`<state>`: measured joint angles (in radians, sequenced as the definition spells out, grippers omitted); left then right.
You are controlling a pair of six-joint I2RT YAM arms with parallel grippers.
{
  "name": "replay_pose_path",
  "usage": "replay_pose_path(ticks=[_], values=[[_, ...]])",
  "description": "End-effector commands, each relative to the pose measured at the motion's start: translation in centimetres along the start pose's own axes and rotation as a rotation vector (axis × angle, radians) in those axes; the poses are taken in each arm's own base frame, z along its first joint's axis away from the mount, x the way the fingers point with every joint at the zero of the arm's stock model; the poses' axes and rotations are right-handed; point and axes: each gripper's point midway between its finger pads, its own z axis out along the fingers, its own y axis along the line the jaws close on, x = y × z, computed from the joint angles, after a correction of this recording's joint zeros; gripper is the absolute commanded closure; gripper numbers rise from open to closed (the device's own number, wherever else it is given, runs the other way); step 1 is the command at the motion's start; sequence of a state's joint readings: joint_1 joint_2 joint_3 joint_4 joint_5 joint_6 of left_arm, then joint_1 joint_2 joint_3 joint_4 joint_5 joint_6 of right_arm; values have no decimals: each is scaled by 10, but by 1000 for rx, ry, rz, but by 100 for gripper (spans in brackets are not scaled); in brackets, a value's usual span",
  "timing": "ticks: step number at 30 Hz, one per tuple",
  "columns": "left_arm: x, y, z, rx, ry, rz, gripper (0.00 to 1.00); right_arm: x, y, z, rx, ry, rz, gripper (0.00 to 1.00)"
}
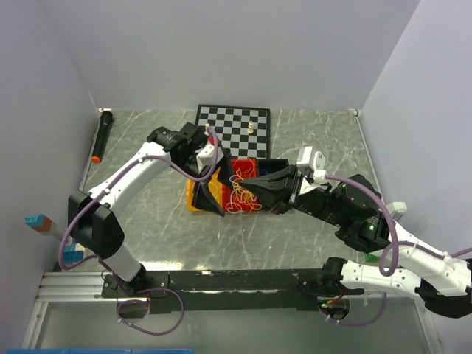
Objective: Untangle the cables
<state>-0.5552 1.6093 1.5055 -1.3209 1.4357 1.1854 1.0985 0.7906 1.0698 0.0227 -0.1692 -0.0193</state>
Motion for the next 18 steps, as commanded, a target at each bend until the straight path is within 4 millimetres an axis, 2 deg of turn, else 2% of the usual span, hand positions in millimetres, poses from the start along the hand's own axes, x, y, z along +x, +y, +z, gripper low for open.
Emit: replay_pose_path(ticks=[1, 2, 3, 4, 7, 13, 18], values=[[-18, 15, 0, -33, -1, -48, 3, -39, -8, 2, 40, -122, -25, 100], [-18, 23, -2, -93, 20, -134, 3, -40, -10, 1, 48, -125, -28, 100], [-25, 36, -4, -199, 25, -139, 3, -41, -12, 0, 63, -129, -33, 100], [-29, 45, -7, -278, 24, -71, 3, -43, -14, -1, 76, -136, -36, 100], [-30, 36, -6, -210, 49, -100, 3, -47, -18, -4, 99, -155, -42, 100], [-37, 17, -4, -188, 30, -49, 3, -50, -24, -3, 125, -165, -48, 100], [-31, 1, 1, -114, 15, -14, 3, -55, -25, -5, 138, -191, -39, 100]])
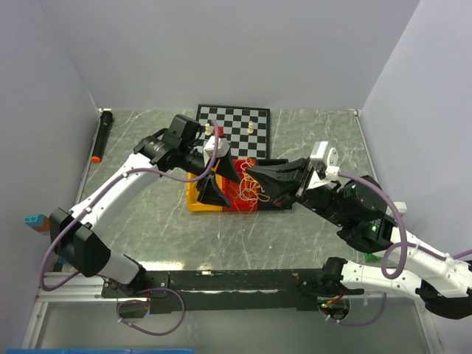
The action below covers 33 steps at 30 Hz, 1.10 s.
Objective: Untangle the cables
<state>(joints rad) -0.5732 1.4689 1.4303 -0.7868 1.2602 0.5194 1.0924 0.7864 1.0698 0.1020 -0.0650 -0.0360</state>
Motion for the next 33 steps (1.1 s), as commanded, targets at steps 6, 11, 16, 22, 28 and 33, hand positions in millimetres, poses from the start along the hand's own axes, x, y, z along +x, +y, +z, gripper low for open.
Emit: replay_pose_path(ticks=[6, 11, 16, 22, 28, 33], values=[[3, -21, 16, 125, -40, 102, 3, -36, -7, -4, 38, -125, 5, 100], [-3, -8, 28, 78, -14, 80, 3, -36, -10, -3, 53, -127, 3, 100], [-5, -8, 28, 55, -5, 67, 14, -38, -13, -7, 70, -139, -12, 100], [-4, -8, 26, 21, 3, 54, 45, -39, -19, -11, 104, -145, -14, 100], [-6, -2, 25, -17, 10, 60, 99, -40, -17, -14, 94, -144, -4, 100], [-4, -2, 23, -34, 23, 75, 99, -42, -7, -20, 40, -138, 6, 100]])
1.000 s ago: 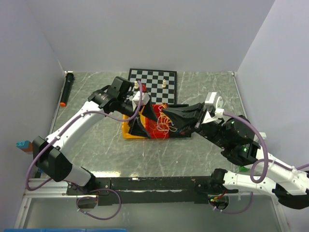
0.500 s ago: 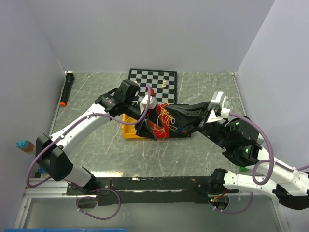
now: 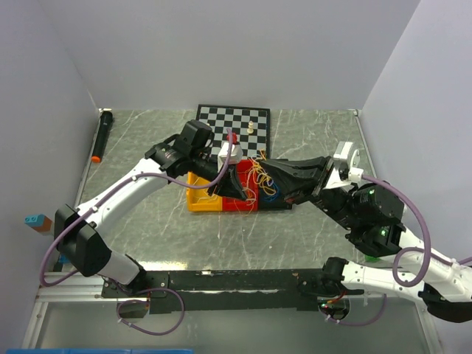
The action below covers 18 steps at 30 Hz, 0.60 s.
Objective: Untangle the cables
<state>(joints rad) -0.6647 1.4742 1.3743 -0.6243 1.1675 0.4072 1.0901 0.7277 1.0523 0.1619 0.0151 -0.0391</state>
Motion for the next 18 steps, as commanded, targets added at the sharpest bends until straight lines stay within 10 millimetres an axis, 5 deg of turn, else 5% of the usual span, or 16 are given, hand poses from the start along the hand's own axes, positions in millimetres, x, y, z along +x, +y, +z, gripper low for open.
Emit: replay_pose_path(ticks=[1, 10, 18], values=[[-11, -6, -6, -33, -5, 73, 99, -17, 9, -9, -53, -38, 9, 100], [33, 18, -10, -156, 102, 86, 99, -80, 10, -53, -81, -124, -47, 100], [81, 59, -28, -374, 275, 126, 99, -117, 0, -88, -39, -171, -104, 100]])
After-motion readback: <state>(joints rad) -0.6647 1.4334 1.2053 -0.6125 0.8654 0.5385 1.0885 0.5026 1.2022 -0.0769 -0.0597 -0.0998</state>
